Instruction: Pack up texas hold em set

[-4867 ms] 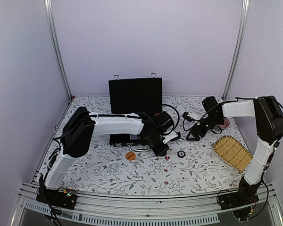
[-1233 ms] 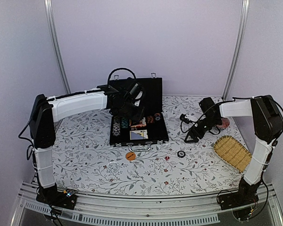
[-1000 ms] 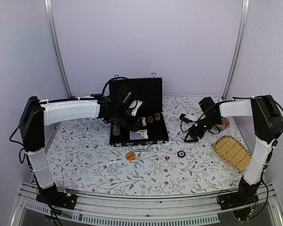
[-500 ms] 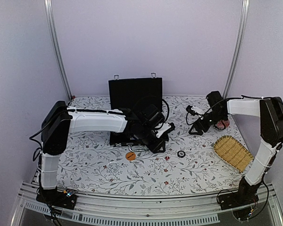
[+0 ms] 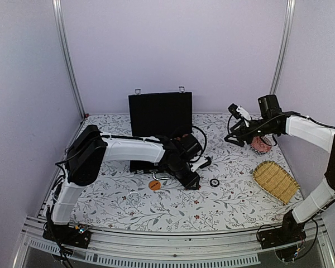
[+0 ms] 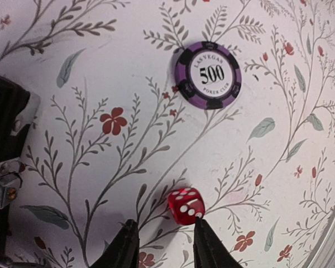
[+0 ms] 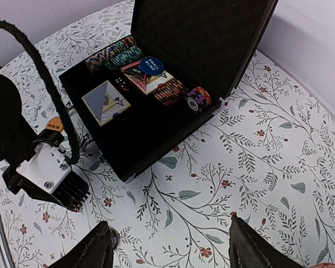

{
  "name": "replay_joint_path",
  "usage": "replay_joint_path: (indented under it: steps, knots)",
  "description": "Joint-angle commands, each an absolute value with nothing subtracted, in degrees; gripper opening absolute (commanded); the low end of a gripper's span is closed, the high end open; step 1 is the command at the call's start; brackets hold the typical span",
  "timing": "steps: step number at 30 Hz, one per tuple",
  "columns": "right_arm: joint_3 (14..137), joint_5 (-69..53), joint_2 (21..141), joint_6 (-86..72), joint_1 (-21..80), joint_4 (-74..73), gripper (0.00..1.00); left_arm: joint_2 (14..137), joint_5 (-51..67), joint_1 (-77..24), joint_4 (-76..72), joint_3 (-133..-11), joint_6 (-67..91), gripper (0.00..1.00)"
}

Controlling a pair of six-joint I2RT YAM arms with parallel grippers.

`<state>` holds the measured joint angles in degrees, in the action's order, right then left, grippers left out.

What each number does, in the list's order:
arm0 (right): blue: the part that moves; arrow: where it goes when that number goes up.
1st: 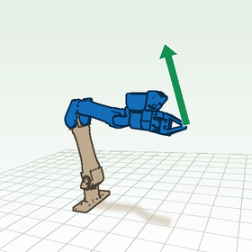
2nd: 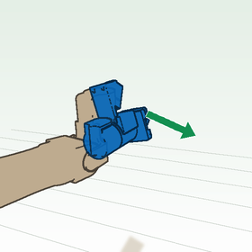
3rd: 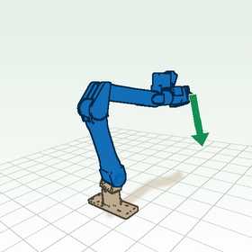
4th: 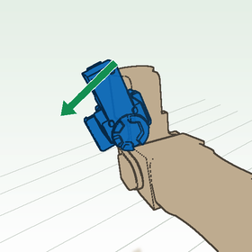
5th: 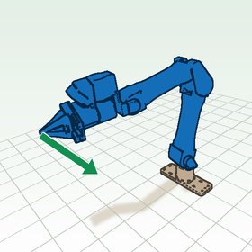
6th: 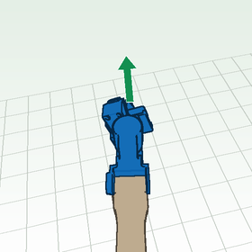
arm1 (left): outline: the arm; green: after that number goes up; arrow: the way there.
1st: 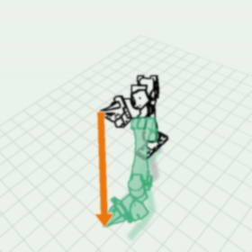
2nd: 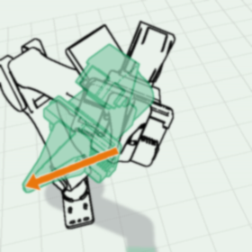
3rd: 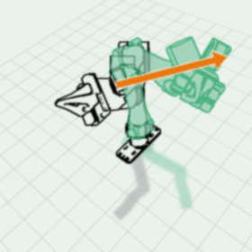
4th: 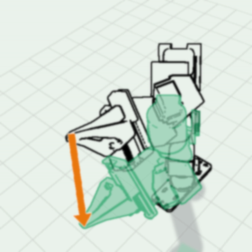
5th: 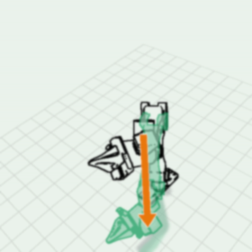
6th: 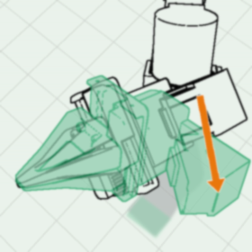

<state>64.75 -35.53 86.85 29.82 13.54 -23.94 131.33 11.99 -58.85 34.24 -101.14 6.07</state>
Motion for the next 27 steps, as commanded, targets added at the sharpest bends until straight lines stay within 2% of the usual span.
replay_joint_path:
  steps: [1, 10, 18, 27]
  knots:
    - [63.41, -38.45, 86.92, 30.21, 13.72, -23.20, 0.72, 133.05, 12.66, -59.37, 36.21, -104.15, 6.59, 0.33]
    - [63.46, -37.96, 88.15, 30.59, 13.75, -23.42, 0.72, 131.46, 10.87, -59.48, 37.33, -104.69, 8.60, 0.33]
    - [63.46, -37.93, 88.14, 30.84, 13.71, -23.38, 0.72, 133.70, 14.01, -60.32, 37.16, -106.13, 7.73, 0.38]
    - [63.42, -37.53, 89.05, 30.97, 13.71, -23.60, 0.72, 136.31, 11.52, -60.39, 38.27, -108.37, 9.66, 0.35]
